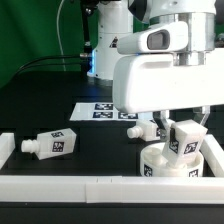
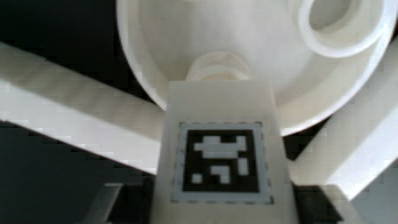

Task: Assemble stool

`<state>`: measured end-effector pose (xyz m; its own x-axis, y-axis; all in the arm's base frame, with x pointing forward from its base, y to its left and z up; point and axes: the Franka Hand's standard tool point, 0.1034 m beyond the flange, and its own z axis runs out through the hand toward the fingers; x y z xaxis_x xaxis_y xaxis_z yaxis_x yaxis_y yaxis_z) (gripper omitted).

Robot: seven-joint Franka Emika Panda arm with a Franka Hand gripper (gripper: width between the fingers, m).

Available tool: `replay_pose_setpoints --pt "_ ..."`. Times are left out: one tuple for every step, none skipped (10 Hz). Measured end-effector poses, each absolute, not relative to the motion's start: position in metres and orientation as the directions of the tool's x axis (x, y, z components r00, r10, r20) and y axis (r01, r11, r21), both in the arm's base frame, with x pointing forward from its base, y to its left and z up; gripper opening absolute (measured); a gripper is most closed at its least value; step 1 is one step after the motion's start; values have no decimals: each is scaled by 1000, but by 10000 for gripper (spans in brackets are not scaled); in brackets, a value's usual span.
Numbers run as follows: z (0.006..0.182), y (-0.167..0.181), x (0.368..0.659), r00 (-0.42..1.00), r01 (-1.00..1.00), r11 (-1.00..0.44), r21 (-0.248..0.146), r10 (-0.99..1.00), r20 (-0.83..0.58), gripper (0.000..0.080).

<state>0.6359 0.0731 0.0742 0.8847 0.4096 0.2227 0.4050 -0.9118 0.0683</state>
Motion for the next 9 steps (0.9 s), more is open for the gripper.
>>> replay_pose_setpoints --pt "71 74 636 883 405 -911 69 410 226 341" --pt "71 74 637 880 405 -912 73 410 240 341" --pt "71 74 638 876 404 -911 78 410 254 341" --pt "70 75 638 873 403 -911 81 410 264 341" --pt "70 74 638 873 404 -911 80 410 263 417" --pt "70 74 638 873 404 -911 80 410 263 552" --pt "70 74 638 874 403 -912 80 410 262 552" --pt "74 73 639 885 401 -913 68 406 226 632" --pt "79 75 645 890 393 -917 64 397 223 644"
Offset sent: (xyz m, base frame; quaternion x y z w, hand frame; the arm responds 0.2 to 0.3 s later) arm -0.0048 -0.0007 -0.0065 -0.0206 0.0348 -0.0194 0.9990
